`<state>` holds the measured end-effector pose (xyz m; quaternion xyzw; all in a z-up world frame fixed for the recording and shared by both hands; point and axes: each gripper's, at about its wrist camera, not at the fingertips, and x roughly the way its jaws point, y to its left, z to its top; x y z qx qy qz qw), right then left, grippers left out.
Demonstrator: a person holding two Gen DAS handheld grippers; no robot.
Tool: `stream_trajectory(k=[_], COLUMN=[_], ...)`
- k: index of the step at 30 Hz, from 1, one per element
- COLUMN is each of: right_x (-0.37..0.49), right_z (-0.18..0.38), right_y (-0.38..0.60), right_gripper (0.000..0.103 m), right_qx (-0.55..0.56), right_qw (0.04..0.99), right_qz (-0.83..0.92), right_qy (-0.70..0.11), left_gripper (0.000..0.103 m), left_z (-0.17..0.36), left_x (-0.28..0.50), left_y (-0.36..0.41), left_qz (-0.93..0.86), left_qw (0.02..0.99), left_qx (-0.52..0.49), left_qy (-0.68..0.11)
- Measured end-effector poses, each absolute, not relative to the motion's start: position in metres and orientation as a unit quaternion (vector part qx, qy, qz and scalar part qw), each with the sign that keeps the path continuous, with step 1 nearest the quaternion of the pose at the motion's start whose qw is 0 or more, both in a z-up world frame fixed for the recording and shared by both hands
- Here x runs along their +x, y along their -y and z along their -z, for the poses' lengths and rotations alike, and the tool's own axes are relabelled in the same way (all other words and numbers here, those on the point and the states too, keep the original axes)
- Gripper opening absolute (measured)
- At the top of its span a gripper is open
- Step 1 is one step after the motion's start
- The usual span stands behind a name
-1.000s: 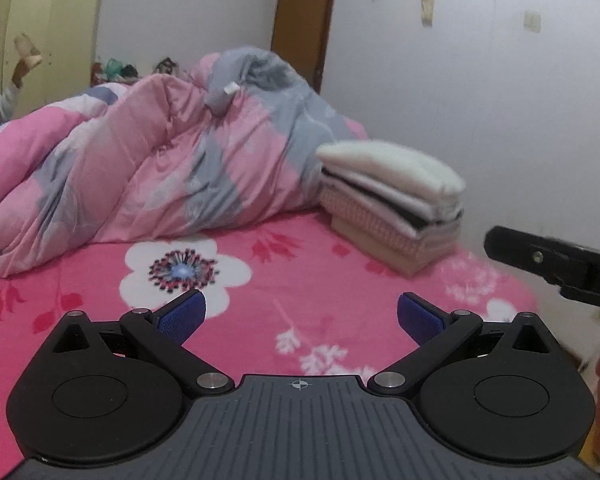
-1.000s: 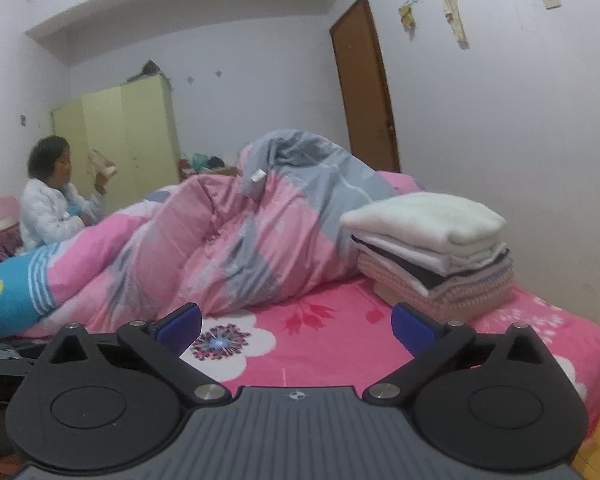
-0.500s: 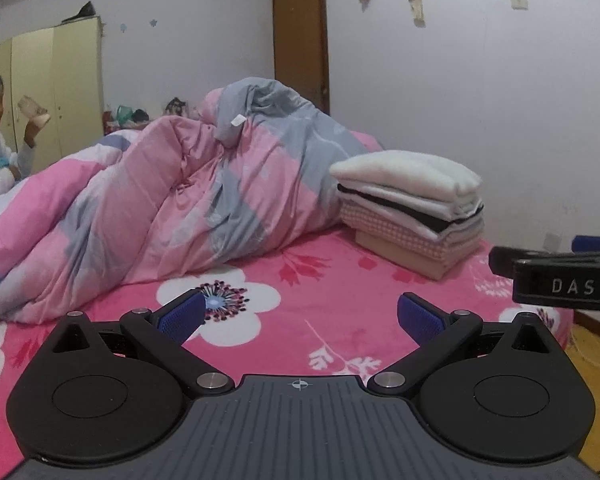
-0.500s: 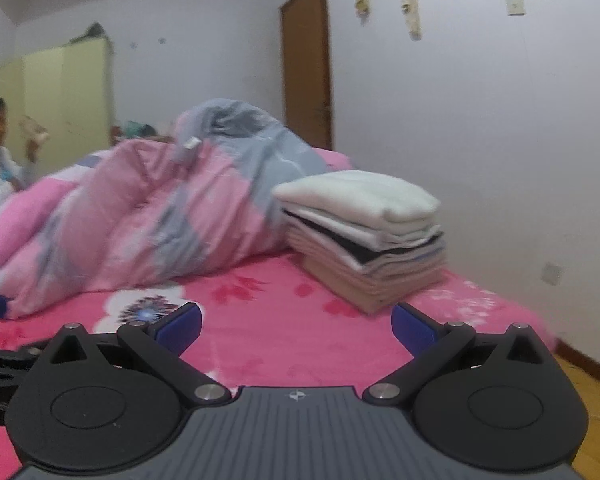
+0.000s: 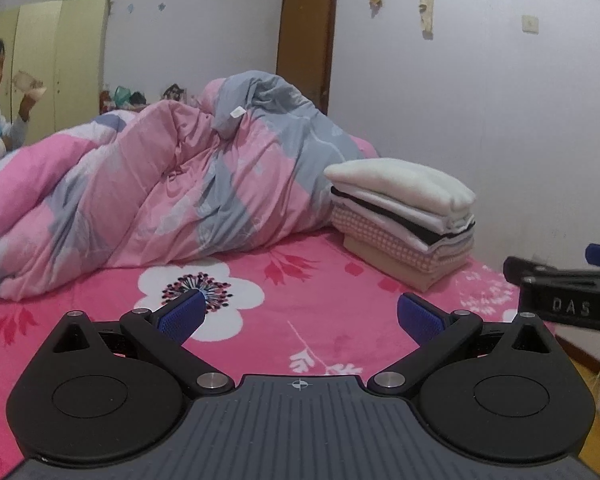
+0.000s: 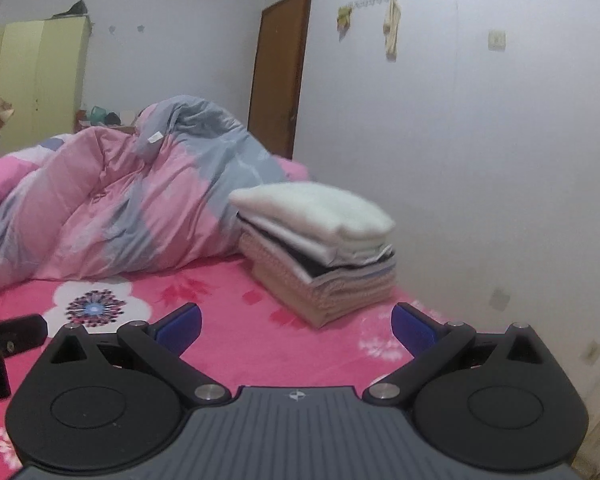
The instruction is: Fold clothes
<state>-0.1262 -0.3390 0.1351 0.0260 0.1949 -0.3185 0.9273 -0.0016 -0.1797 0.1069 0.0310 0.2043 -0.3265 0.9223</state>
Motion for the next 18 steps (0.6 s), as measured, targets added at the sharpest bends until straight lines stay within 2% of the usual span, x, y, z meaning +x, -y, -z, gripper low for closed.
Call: stream_trajectory(k=[18], right_x=[-0.110], right_z=[-0.123], right_y=[0.341], right_gripper=[0.103], right_qx=[0.039], right_qw=[0.926], right_qz=[0.314], right_qy=[-0.205], left_gripper=[0.103], left_z=[-0.104], left_x=[0.013], left_y=[0.182], left_qz=[0.333], left_qw=[0.917], left_qx=[0.014], left_qy=[-0.219])
